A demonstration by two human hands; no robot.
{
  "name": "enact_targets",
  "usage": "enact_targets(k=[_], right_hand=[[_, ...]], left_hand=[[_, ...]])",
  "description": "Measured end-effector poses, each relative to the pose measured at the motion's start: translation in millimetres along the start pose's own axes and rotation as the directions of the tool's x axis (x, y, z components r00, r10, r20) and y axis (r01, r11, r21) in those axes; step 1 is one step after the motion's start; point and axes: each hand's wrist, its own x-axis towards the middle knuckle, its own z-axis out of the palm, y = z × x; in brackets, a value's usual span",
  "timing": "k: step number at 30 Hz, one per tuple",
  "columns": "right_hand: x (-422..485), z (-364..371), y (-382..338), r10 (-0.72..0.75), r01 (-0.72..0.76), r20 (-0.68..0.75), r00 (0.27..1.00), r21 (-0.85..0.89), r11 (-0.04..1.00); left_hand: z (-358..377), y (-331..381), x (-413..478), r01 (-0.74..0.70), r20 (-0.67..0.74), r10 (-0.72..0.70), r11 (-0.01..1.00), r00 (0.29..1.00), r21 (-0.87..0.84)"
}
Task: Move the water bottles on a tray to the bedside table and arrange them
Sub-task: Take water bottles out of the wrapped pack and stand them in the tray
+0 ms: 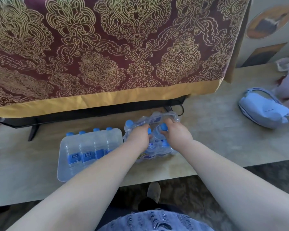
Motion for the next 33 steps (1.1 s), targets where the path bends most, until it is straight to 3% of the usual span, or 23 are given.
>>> enact_targets(k=[3, 6, 8, 10, 12, 13, 17, 20, 21, 24, 27, 30, 33], right_hand=[[-6.7, -13.9, -12.7, 0.028, -0.016, -0.048, 0.998, 0.233, 0.972], [-10.7, -51.9, -37.0, 0.049, 0.045, -0.232, 0.971, 0.386, 0.921], [-10.6, -84.3, -61.0, 0.041, 0.193, -0.420, 0.907, 0.501, 0.844], [-8.3, -108.2, -83.2, 0.033, 0.368, -0.537, 0.843, 0.619, 0.694], [-4.4, -112.3, -102.2, 0.065, 0.321, -0.454, 0.889, 0.719, 0.617], [-2.7, -106.2, -111.6, 0.076, 0.254, -0.381, 0.921, 0.739, 0.624], [0.4, -67.0, -154.0, 0.131, 0.133, -0.288, 0.949, 0.739, 0.661], [2.2, -55.0, -191.7, 0.012, 0.170, -0.260, 0.966, 0.664, 0.728], [3.0, -53.5, -204.8, -0.033, 0.184, -0.241, 0.970, 0.638, 0.747], [10.3, -52.1, -252.3, -0.061, 0.133, -0.129, 0.990, 0.665, 0.735], [27.5, -34.3, -303.2, -0.004, -0.060, 0.100, 0.995, 0.638, 0.768], [45.8, 5.7, -339.7, 0.064, -0.242, 0.313, 0.947, 0.570, 0.785], [59.4, 65.4, -355.3, 0.188, -0.403, 0.478, 0.858, 0.400, 0.823]], left_hand=[[-12.4, -0.5, -9.6, -0.069, -0.103, 0.069, 0.998, 0.992, 0.000], [-48.7, -6.5, -25.0, -0.181, -0.244, 0.151, 0.978, 0.958, -0.106], [-89.0, -15.1, -40.3, -0.265, -0.341, 0.158, 0.919, 0.927, -0.293], [-123.2, -26.3, -54.9, -0.328, -0.418, 0.080, 0.757, 0.905, -0.564], [-126.7, -36.6, -62.6, -0.309, -0.339, 0.029, 0.494, 0.940, -0.813], [-117.7, -39.6, -63.0, -0.254, -0.270, 0.020, 0.411, 0.963, -0.875], [-83.0, -53.8, -70.4, -0.132, -0.186, -0.182, 0.274, 0.965, -0.953], [-81.9, -84.8, -75.6, -0.110, -0.111, -0.261, 0.019, 0.959, -0.994], [-83.4, -98.7, -78.0, -0.118, -0.109, -0.264, -0.021, 0.958, -0.993], [-96.5, -147.5, -89.3, -0.131, -0.122, -0.272, -0.015, 0.955, -0.991], [-109.0, -204.4, -98.7, -0.071, -0.076, -0.325, 0.025, 0.943, -0.997], [-111.7, -260.7, -105.4, 0.012, -0.012, -0.396, 0.059, 0.918, -0.998], [-107.9, -319.2, -102.3, 0.130, 0.115, -0.477, -0.001, 0.871, -0.992]])
